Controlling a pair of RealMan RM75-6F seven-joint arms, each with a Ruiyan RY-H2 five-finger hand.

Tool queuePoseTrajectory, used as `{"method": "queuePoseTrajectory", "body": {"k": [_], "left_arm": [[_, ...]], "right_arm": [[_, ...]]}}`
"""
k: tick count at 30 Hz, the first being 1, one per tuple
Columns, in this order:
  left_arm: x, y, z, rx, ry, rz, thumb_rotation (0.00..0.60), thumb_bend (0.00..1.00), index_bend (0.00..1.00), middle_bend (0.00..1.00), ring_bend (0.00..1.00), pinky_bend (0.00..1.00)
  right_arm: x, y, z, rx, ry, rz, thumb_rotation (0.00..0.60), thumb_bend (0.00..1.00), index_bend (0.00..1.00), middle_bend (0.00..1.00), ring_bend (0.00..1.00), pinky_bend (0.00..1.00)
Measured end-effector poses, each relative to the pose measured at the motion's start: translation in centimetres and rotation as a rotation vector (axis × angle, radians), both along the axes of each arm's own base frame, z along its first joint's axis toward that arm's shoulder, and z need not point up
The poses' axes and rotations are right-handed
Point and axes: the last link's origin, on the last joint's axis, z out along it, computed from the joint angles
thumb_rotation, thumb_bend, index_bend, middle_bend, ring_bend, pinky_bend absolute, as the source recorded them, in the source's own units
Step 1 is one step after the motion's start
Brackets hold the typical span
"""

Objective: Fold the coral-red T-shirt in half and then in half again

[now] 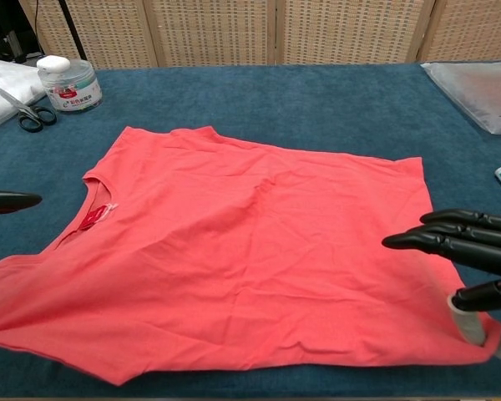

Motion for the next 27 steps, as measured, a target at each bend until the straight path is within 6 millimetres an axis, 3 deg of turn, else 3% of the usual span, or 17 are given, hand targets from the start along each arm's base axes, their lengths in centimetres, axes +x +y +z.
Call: {"method": "queuePoseTrajectory", "body": {"k": [16, 27], "left_arm": [[-0.4, -2.4, 1.5, -0.099, -0.012, 0.018, 0.6, 0.63, 0.72, 0.0, 0.0, 0.0], [0.2, -0.2, 1.2, -0.054, -0.047, 0.08, 0.6, 0.64, 0.72, 0.0, 0.0, 0.0]], "right_arm": [[0.5, 2.7, 0.2, 0.063, 0.007, 0.087, 0.6, 0.54, 0.64, 0.02, 0.0, 0.0], [0.3, 0.9, 0.3, 0.022, 0.009, 0.028, 0.6, 0.54, 0.64, 0.02, 0.0, 0.0]]}}
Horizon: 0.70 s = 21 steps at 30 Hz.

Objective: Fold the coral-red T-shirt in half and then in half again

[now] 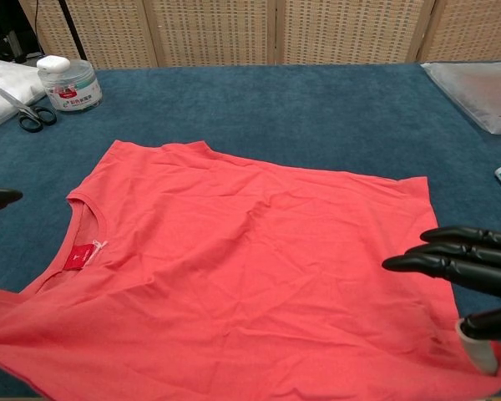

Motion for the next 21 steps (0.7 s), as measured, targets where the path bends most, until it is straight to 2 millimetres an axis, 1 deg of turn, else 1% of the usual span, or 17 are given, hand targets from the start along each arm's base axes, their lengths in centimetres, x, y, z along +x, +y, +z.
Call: {"method": "queuePoseTrajectory", "body": {"k": [4, 6, 10, 17, 21], "left_arm": [[0.8, 1.8, 0.2, 0.031, -0.021, 0.045, 0.6, 0.64, 0.73, 0.0, 0.0, 0.0], [1.2, 2.7, 0.5, 0.047, -0.029, 0.065, 0.6, 0.64, 0.73, 0.0, 0.0, 0.0], [2.5, 5.2, 1.1, 0.084, -0.029, 0.104, 0.6, 0.64, 0.73, 0.0, 0.0, 0.0], [4.3, 9.7, 1.4, 0.125, 0.051, 0.19, 0.6, 0.64, 0.73, 0.0, 0.0, 0.0], [4.8, 12.4, 1.4, 0.14, 0.11, 0.25, 0.6, 0.64, 0.73, 0.0, 0.0, 0.0]], "right_arm": [[0.3, -1.3, 0.3, -0.021, -0.025, -0.043, 0.6, 0.54, 0.64, 0.02, 0.0, 0.0], [0.7, -2.1, 0.6, -0.028, -0.045, -0.07, 0.6, 0.54, 0.64, 0.02, 0.0, 0.0], [2.0, -4.0, 1.2, -0.04, -0.085, -0.12, 0.6, 0.54, 0.64, 0.02, 0.0, 0.0], [4.4, -8.5, 2.0, -0.084, -0.109, -0.219, 0.6, 0.54, 0.64, 0.02, 0.0, 0.0], [5.1, -11.0, 2.1, -0.104, -0.097, -0.283, 0.6, 0.54, 0.64, 0.02, 0.0, 0.0]]}}
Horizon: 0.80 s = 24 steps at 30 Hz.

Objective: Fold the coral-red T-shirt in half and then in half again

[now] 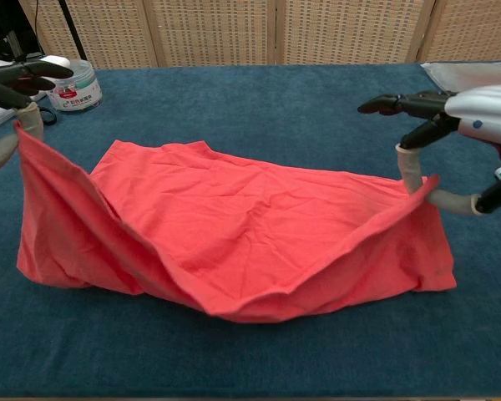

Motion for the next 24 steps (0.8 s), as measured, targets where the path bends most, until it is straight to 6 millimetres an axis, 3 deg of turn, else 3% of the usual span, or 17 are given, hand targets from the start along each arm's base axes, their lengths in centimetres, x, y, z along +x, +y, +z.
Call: {"method": "queuePoseTrajectory", "body": {"k": [10, 17, 24], "left_arm": [[0.8, 5.9, -1.2, 0.001, 0.077, 0.095, 0.6, 0.64, 0.73, 0.0, 0.0, 0.0], [0.6, 8.4, -2.8, -0.002, 0.107, 0.116, 0.6, 0.64, 0.73, 0.0, 0.0, 0.0], [0.6, 9.9, -3.5, 0.007, 0.108, 0.138, 0.6, 0.65, 0.73, 0.0, 0.0, 0.0]], "right_arm": [[-0.4, -5.6, -1.5, -0.015, 0.054, -0.146, 0.6, 0.54, 0.64, 0.02, 0.0, 0.0], [-1.2, -8.0, -4.0, 0.005, 0.085, -0.221, 0.6, 0.54, 0.64, 0.02, 0.0, 0.0], [-1.9, -9.7, -5.3, -0.009, 0.103, -0.276, 0.6, 0.54, 0.64, 0.02, 0.0, 0.0]]}}
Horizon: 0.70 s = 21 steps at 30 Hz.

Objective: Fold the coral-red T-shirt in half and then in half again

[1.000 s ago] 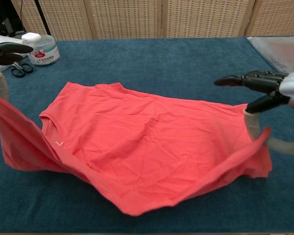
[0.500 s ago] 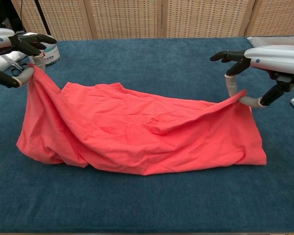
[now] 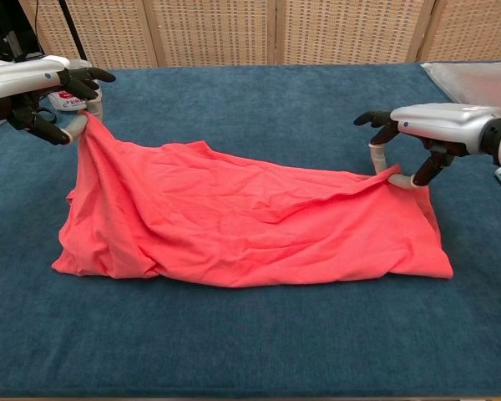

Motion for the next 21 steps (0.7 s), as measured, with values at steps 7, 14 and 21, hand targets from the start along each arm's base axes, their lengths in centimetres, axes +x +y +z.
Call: {"method": "queuePoseTrajectory", "body": {"k": [7, 14, 21], "left_arm": [[-0.3, 1.0, -0.1, 0.042, -0.036, 0.013, 0.6, 0.66, 0.73, 0.0, 0.0, 0.0], [-0.5, 1.8, 0.1, 0.08, -0.072, 0.019, 0.6, 0.66, 0.73, 0.0, 0.0, 0.0], [-0.7, 2.4, 0.1, 0.092, -0.072, 0.025, 0.6, 0.66, 0.73, 0.0, 0.0, 0.0]], "right_arm": [[-0.9, -1.3, 0.0, -0.029, 0.01, -0.048, 0.6, 0.54, 0.64, 0.02, 0.0, 0.0], [-1.7, -1.6, 0.8, -0.055, 0.009, -0.066, 0.6, 0.54, 0.65, 0.02, 0.0, 0.0], [-2.8, -1.2, 1.2, -0.062, 0.033, -0.079, 0.6, 0.53, 0.6, 0.01, 0.0, 0.0]]}}
